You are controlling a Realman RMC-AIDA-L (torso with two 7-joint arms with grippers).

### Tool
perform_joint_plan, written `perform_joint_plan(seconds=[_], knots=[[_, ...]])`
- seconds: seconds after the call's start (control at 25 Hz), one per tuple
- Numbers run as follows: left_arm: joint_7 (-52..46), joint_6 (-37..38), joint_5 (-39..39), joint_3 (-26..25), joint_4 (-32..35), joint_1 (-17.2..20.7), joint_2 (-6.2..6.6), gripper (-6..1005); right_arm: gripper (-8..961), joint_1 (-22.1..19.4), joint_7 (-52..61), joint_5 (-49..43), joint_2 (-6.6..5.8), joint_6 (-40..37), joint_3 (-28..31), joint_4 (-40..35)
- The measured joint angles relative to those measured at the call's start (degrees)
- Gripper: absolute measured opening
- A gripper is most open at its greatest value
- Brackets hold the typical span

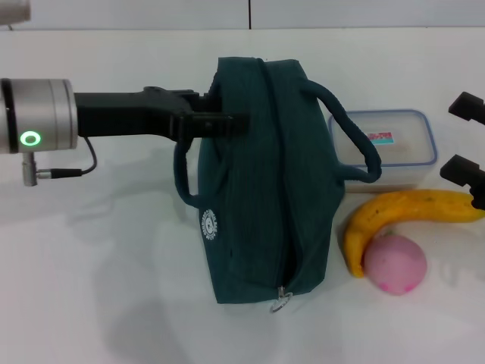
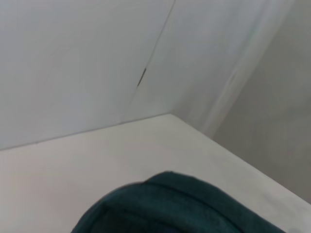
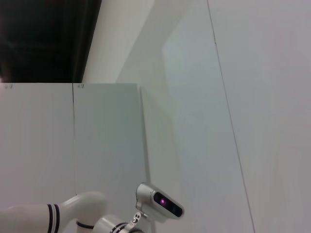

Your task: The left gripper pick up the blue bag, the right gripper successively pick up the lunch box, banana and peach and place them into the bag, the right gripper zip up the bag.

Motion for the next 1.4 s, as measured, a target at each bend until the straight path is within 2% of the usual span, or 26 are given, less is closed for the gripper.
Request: perform_joint_plan(seconds=[0.16, 0.36, 0.64, 0.8, 0.88, 1.0, 1.16, 1.24, 1.4], knots=[[2.0, -0.5, 0.1, -0.1, -4.1, -1.7, 0.11, 597, 827, -0.2, -0.1, 0.0, 0.03, 0.0, 0.0, 0.4], [4.1, -0.6, 0.0, -0.2, -5.2, -2.3, 0.11, 573, 827, -0.8, -0.3, 0.0, 0.26, 0.4, 0.0, 0.5], [5.6, -0.7, -0.3, 0.0, -5.5, -2.0, -0.14, 351, 827, -1.5, -0.5, 0.1, 0.67, 2.5, 0.1, 0.9], [6.2, -0.6, -0.4, 0.6, -5.5, -2.2, -0.14, 265, 827, -1.4, -0.7, 0.4, 1.89, 4.2, 2.3, 3.2], [6.6, -0.5, -0.6, 0.9, -5.5, -2.3, -0.13, 222, 827, -1.3, -1.3, 0.4, 2.84, 4.8, 4.3, 5.4], [6.7, -0.1, -0.6, 1.3, -5.3, -2.4, -0.1, 157, 826, -1.3, -2.1, 2.4, 4.65, 4.9, 10.8, 11.6], [6.7, 0.4, -0.8, 1.6, -4.8, -2.9, 0.14, 79, 826, 1.0, 0.6, 9.1, 5.03, 7.4, 14.8, 23.6], [6.8, 1.0, -0.8, 1.6, -4.8, -3.3, 0.34, 41, 826, 1.6, 3.1, 11.5, 5.28, 9.7, 15.0, 26.4], [7.7, 1.5, -0.1, 1.6, -4.8, -4.2, 0.57, 40, 826, 2.8, 11.5, 15.3, 5.56, 14.3, 15.6, 29.1]])
